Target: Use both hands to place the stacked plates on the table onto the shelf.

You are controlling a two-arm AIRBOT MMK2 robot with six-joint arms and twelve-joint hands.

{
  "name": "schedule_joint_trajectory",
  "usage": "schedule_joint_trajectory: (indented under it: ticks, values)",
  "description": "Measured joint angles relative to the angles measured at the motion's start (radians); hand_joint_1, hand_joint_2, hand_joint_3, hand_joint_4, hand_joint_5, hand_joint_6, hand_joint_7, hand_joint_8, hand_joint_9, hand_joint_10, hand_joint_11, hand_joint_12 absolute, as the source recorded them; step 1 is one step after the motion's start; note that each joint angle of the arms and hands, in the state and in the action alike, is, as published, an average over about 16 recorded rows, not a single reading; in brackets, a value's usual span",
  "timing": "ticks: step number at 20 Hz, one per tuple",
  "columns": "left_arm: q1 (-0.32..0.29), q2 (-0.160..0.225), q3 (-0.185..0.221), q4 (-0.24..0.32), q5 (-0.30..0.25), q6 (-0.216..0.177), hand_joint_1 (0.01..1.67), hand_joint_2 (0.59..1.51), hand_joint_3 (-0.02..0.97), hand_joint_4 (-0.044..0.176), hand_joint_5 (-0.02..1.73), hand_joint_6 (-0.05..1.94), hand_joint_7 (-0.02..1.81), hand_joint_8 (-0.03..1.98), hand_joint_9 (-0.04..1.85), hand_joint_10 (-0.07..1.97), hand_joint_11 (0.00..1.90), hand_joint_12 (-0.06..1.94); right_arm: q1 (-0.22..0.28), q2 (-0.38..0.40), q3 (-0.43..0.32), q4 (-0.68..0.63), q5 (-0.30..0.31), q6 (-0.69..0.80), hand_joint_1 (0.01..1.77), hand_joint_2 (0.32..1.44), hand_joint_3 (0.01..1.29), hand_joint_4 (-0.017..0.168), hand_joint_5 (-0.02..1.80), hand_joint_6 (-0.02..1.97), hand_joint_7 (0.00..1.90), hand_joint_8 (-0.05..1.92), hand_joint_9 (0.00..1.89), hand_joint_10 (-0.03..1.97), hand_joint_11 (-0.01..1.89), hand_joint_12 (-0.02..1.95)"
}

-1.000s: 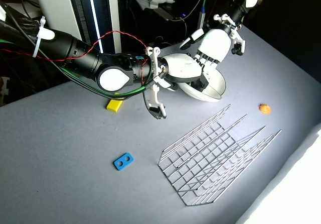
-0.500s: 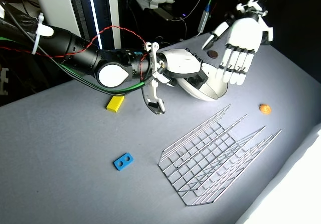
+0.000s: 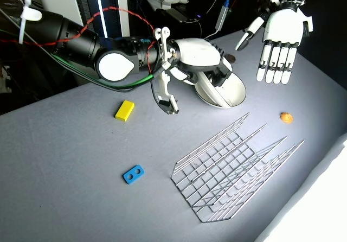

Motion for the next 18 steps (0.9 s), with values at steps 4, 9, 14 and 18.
schedule_joint_trajectory:
  ticks: [4,9,14,18]
  values:
    - [0.0,0.01,0.013,0.003,-0.009,0.0,0.02,1.13,0.021,0.004,0.02,0.02,0.01,0.0,0.02,0.01,0.01,0.01,0.013,0.024,-0.029,0.008,0.005,-0.006,1.19,1.08,0.01,0.031,0.91,1.07,0.97,1.03,0.94,0.57,0.62,1.29]
    - [0.029,0.016,0.031,0.048,-0.08,-0.001,0.02,1.131,0.021,0.003,0.02,0.02,0.01,0.0,0.02,0.01,0.01,0.01,0.019,0.044,-0.052,0.013,0.009,-0.011,1.2,1.11,0.01,0.031,0.92,1.06,0.98,1.02,0.95,0.56,0.63,1.28]
    - [0.084,0.014,0.038,0.118,-0.181,-0.003,0.02,1.131,0.02,0.003,0.02,0.02,0.01,0.0,0.02,0.01,0.01,0.01,0.02,0.058,-0.066,0.014,0.007,-0.011,1.2,1.11,0.01,0.029,0.91,1.07,0.97,1.0,0.95,0.53,0.62,1.27]
    - [0.127,0.002,0.037,0.178,-0.25,-0.005,0.02,1.134,0.02,0.003,0.02,0.02,0.01,0.0,0.02,0.01,0.01,0.01,0.019,0.08,-0.08,0.013,0.002,-0.003,1.15,1.1,0.01,0.021,0.83,0.89,0.89,0.75,0.86,0.42,0.52,1.23]
